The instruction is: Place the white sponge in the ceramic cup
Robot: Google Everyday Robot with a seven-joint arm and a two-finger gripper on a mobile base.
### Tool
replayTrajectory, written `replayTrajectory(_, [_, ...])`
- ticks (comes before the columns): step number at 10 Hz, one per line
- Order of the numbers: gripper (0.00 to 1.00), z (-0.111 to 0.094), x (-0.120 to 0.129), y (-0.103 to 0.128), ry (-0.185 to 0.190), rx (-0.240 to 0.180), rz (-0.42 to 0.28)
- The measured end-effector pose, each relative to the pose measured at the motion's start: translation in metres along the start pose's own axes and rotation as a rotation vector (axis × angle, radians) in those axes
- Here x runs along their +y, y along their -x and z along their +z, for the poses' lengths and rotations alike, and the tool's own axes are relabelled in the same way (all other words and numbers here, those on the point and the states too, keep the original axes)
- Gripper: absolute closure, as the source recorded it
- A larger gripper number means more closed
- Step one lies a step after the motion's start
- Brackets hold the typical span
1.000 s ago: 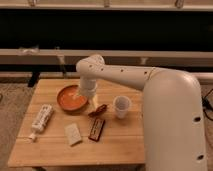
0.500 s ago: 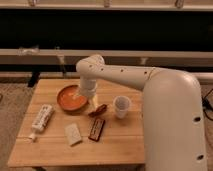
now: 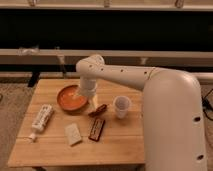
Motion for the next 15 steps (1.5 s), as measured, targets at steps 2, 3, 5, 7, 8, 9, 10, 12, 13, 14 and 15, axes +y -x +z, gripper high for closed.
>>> replayTrajectory(2, [0.2, 0.0, 0.0, 0.0, 0.0, 0.0, 0.0])
replayTrajectory(3, [0.2, 0.0, 0.0, 0.0, 0.0, 0.0, 0.0])
replayTrajectory(5, [0.2, 0.0, 0.0, 0.0, 0.0, 0.0, 0.0])
replayTrajectory(7, [0.2, 0.0, 0.0, 0.0, 0.0, 0.0, 0.0])
replayTrajectory(8, [0.2, 0.0, 0.0, 0.0, 0.0, 0.0, 0.0])
replayTrajectory(9, [0.2, 0.001, 0.001, 0.0, 0.0, 0.002, 0.0])
replayTrajectory(10, [0.2, 0.0, 0.001, -0.001, -0.002, 0.006, -0.001])
replayTrajectory(12, [0.2, 0.0, -0.009, 0.011, 0.012, 0.056, -0.095])
replayTrajectory(13, [0.2, 0.003, -0.014, 0.023, 0.025, 0.069, -0.155])
replayTrajectory(14, [0.2, 0.009, -0.02, 0.037, 0.037, 0.078, -0.211])
replayTrajectory(15, [0.2, 0.015, -0.026, 0.058, 0.049, 0.09, -0.278])
